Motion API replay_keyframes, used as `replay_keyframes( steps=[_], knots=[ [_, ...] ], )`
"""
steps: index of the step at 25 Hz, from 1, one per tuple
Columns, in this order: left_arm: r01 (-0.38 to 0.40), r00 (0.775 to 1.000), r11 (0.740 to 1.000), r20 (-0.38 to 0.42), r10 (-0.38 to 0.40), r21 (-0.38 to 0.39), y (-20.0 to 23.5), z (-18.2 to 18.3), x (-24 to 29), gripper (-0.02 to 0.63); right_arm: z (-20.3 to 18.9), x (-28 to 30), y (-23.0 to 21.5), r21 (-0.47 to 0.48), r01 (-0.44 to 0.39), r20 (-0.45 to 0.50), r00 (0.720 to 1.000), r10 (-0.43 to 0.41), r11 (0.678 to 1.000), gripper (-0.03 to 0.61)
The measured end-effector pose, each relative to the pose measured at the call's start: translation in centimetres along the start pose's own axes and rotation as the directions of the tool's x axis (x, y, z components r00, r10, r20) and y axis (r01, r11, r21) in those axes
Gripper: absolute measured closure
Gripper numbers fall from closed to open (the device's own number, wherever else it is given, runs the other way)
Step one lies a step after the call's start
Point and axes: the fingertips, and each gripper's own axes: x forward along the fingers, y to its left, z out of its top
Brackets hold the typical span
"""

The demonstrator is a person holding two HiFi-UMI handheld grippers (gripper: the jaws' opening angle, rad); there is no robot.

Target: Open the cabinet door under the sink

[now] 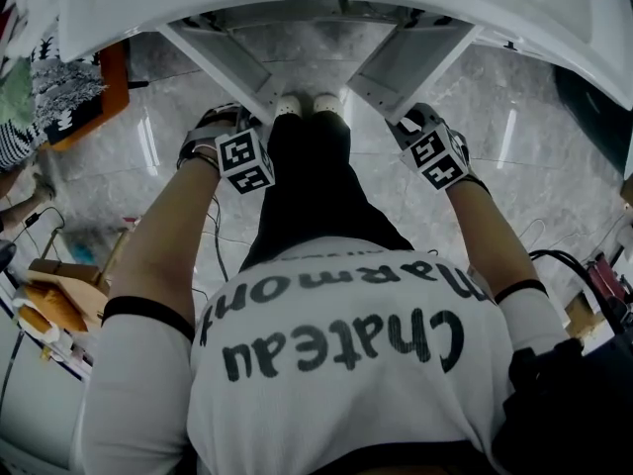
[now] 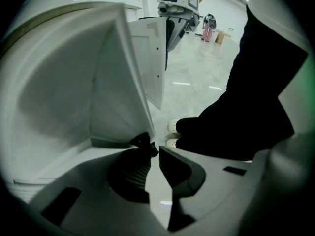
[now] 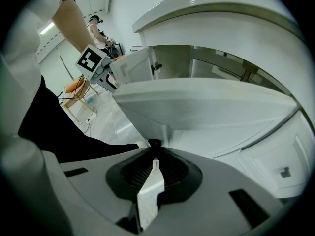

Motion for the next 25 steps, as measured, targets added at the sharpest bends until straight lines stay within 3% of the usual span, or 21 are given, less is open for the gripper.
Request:
replay_keyframes(
  steps=[25],
  knots=[
    [0.037,0.998,0.996,-0.049,-0.033,0.079,-1.4,-3.1,-0.8,0.572,-1.4,-0.9,0.0,-0.057,-0.002,-0.043,0.999,0.000,0.998,0.549]
  ],
)
